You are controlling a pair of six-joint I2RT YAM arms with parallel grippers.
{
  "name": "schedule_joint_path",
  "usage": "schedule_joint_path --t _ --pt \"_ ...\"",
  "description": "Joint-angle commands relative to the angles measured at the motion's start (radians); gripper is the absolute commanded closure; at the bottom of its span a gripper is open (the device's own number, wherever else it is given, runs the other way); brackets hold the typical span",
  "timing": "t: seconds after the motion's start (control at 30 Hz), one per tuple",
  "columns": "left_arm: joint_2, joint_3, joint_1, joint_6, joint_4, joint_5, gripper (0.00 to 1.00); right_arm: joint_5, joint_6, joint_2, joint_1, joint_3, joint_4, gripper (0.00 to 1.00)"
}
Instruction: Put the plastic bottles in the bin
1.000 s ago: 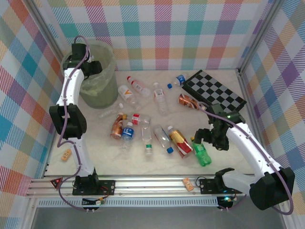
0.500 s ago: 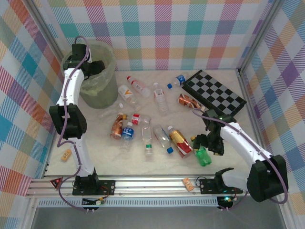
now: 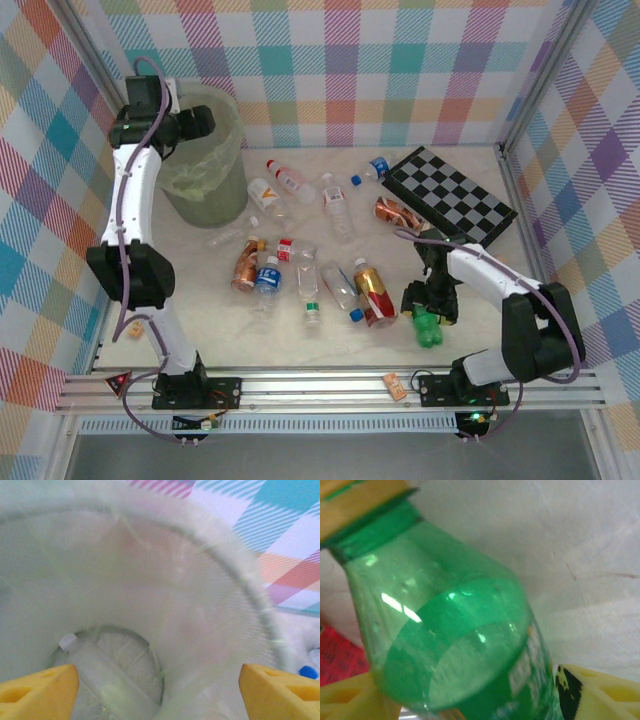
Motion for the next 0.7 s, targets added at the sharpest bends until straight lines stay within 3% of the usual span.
schedule_joint_path --t 0.0,0.1,0.3,0.5,0.67 --pt "-0.144 -0.035 0.004 -0.009 -0.003 0.025 0.16 0.014 -0.013 0.039 -0.012 -0.018 0.054 0.26" --pt "-0.293 -0.181 0.002 -0.037 0.041 -0.003 0.16 0.026 -0.017 0.067 -0.02 -0.01 0.083 0.32" --pt "-0.578 -0.554 -0.032 -0.186 0.165 0.067 0.16 0.032 -0.053 0.08 -0.048 0.045 0.085 0.43" --pt "-0.742 -0.858 -0.176 -0.295 0.249 0.087 0.16 0.023 -0.089 0.058 -0.102 0.097 0.082 0.5" --pt "-0.808 -0.997 -0.302 -0.365 0.3 0.145 0.15 -0.105 -0.085 0.004 -0.138 0.164 0.112 0.53"
